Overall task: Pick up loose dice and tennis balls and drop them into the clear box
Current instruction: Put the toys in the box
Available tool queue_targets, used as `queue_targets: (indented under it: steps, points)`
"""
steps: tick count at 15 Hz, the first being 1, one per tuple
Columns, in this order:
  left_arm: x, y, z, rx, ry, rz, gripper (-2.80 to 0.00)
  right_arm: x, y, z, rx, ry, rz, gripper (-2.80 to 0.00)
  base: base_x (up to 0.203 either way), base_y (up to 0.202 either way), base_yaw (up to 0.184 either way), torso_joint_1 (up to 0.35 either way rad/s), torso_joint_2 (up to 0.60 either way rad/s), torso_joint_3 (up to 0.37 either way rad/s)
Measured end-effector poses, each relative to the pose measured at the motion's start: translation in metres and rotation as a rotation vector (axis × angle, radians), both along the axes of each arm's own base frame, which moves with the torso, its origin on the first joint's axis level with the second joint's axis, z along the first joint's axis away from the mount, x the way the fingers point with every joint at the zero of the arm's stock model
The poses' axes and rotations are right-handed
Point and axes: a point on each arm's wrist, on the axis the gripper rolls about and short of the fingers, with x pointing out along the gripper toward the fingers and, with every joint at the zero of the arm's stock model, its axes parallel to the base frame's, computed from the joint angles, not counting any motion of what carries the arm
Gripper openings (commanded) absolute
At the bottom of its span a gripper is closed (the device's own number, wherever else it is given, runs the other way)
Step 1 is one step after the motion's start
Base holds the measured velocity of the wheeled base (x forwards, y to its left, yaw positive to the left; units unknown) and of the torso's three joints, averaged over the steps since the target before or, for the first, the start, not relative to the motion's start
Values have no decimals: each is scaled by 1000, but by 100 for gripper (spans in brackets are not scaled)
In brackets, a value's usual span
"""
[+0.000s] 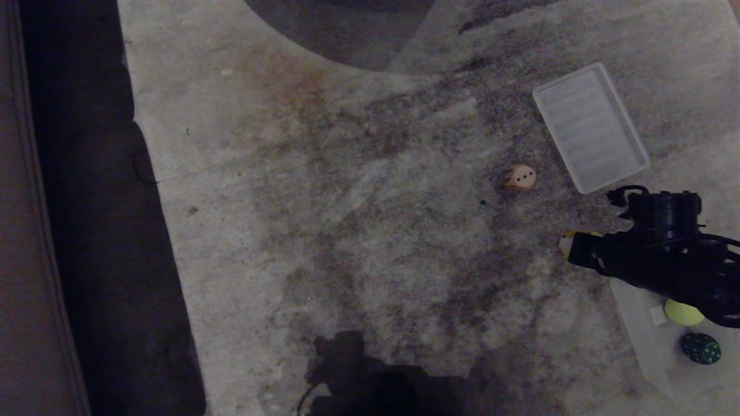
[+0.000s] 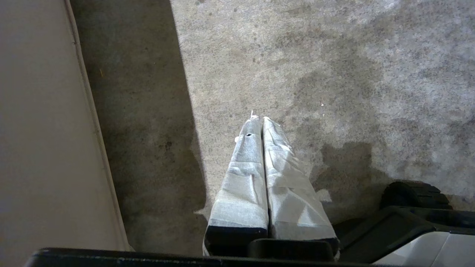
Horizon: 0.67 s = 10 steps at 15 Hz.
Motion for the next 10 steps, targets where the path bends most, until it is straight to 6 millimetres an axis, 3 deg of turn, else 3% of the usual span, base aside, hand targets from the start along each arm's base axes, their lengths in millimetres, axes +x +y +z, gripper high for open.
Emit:
queue_targets:
  steps: [6, 10]
  points:
    - [0, 0, 0, 0, 0, -1, -280, -142, -2, 40, -41, -36, 122, -280, 0, 0, 0, 0, 0, 0]
    - [0, 0, 0, 0, 0, -1, -280, -234, -12, 21, -64, -20, 93, -280, 0, 0, 0, 0, 0, 0]
